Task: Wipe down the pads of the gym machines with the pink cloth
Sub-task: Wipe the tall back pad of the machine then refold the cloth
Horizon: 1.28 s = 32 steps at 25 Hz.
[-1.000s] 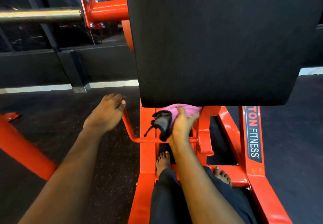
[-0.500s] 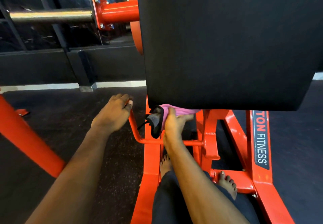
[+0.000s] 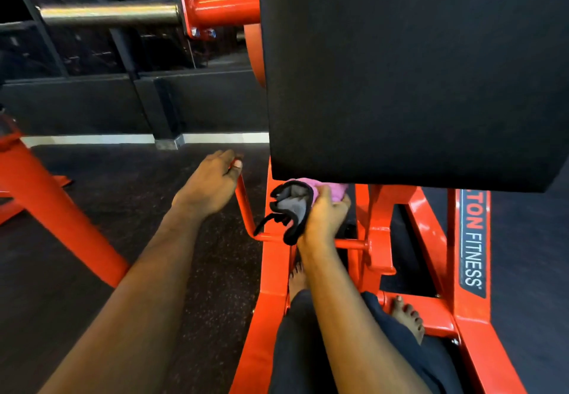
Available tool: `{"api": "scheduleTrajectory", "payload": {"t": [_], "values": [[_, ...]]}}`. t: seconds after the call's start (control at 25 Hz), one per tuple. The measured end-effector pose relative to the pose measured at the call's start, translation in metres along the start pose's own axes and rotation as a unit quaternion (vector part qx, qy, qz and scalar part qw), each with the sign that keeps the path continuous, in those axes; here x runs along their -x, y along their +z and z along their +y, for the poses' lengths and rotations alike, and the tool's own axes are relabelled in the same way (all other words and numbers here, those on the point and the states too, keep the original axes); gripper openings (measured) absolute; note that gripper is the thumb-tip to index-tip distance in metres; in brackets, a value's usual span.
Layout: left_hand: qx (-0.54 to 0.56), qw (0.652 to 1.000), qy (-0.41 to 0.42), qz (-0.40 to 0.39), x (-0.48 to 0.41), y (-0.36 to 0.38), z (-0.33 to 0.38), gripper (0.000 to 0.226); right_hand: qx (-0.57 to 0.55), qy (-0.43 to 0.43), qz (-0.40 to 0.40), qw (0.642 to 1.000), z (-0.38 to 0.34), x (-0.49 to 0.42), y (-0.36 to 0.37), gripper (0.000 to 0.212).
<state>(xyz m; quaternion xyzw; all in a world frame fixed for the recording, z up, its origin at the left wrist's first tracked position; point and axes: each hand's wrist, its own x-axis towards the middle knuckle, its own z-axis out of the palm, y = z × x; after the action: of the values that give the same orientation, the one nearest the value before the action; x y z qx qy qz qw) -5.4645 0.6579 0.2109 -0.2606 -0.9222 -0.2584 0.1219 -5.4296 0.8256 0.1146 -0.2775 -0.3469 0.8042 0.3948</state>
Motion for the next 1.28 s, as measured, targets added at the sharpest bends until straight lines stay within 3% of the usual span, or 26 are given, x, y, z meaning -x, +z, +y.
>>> {"api": "scheduleTrajectory", "payload": {"t": [0.12, 0.28, 0.36, 0.44, 0.6, 0.72, 0.8, 0.88, 0.96, 1.12, 1.2, 1.28], "values": [[0.003, 1.000, 0.002, 0.005, 0.003, -0.001, 0.003, 0.030, 0.046, -0.028, 0.022, 0.998, -0.003, 0.019, 0.007, 0.076], [0.050, 0.998, -0.025, 0.032, 0.002, 0.000, 0.006, 0.036, 0.107, 0.099, -0.109, 0.983, 0.004, 0.032, 0.026, 0.080], [0.048, 0.998, -0.020, 0.032, 0.000, 0.001, 0.003, 0.035, 0.121, 0.110, -0.139, 0.977, -0.001, 0.028, 0.020, 0.072], [0.035, 0.999, -0.012, 0.023, 0.001, 0.000, 0.003, 0.033, 0.073, 0.071, -0.107, 0.989, -0.008, 0.022, 0.009, 0.057], [0.019, 1.000, -0.004, 0.015, 0.002, -0.001, 0.003, 0.032, -0.020, -0.029, 0.047, 0.998, -0.039, -0.001, -0.018, 0.074], [0.013, 1.000, -0.003, 0.008, 0.003, -0.001, 0.005, 0.032, -0.017, -0.065, 0.118, 0.991, -0.052, -0.005, -0.030, 0.073], [0.009, 1.000, -0.004, 0.003, 0.004, -0.001, 0.006, 0.033, 0.047, -0.075, 0.113, 0.990, -0.046, 0.007, -0.023, 0.073], [0.005, 1.000, -0.011, -0.002, 0.003, -0.002, 0.006, 0.035, 0.095, -0.048, 0.059, 0.993, -0.033, 0.012, -0.015, 0.068], [0.007, 1.000, -0.012, -0.003, 0.003, -0.001, 0.005, 0.035, 0.089, -0.022, 0.024, 0.996, -0.032, 0.009, -0.014, 0.059], [0.013, 1.000, -0.015, -0.002, 0.001, 0.001, 0.002, 0.034, 0.047, -0.067, 0.098, 0.992, -0.042, 0.000, -0.022, 0.083], [0.022, 1.000, -0.020, -0.006, -0.001, 0.001, -0.002, 0.038, 0.098, -0.073, 0.086, 0.989, -0.037, 0.012, -0.013, 0.083], [0.034, 0.999, -0.034, 0.000, -0.001, 0.002, -0.006, 0.045, 0.148, -0.025, 0.027, 0.988, -0.018, 0.023, 0.004, 0.081]]}}
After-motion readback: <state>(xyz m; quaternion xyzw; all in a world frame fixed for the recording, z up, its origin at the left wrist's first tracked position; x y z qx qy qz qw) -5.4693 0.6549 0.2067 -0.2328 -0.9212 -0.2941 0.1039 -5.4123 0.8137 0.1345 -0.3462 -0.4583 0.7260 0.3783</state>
